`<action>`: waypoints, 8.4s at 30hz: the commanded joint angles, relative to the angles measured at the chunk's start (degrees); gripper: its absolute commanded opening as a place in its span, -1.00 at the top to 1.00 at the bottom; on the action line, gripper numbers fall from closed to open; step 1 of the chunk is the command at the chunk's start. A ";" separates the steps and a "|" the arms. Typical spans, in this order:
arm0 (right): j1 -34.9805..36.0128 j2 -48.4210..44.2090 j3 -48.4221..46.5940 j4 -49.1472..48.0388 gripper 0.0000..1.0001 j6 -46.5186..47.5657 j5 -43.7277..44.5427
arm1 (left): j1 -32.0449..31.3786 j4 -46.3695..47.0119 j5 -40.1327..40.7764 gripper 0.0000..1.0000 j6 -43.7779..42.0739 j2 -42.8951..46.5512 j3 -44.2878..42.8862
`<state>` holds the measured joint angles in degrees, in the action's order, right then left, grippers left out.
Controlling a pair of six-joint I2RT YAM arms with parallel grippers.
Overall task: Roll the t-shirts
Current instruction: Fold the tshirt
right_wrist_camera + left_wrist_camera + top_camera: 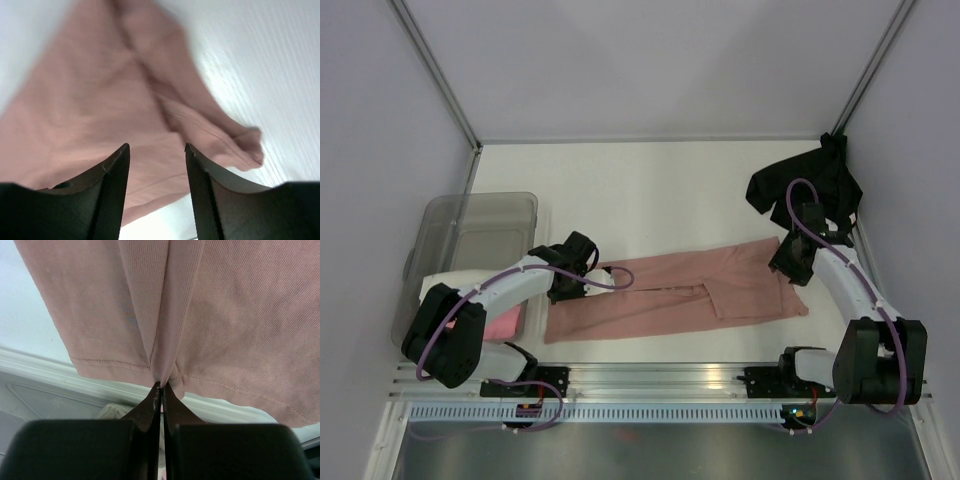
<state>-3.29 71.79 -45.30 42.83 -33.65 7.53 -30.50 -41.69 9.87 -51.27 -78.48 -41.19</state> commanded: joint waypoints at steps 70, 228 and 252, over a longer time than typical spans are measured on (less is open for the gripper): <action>46.38 5.92 -11.90 -1.69 -0.23 -2.74 -2.86 | 3.52 -12.60 -12.13 -0.21 1.78 7.54 -12.22; 7.94 43.38 -51.17 -23.14 0.03 4.01 -16.31 | -6.32 0.90 -27.10 -0.10 -2.52 18.18 7.34; 52.06 0.54 17.62 -38.69 0.03 -22.51 -15.00 | -7.38 3.37 -28.15 -0.11 2.48 31.46 13.59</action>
<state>46.92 70.24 -28.01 11.20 -51.35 -8.88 -37.69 -40.07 -16.60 -49.95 -46.87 -26.92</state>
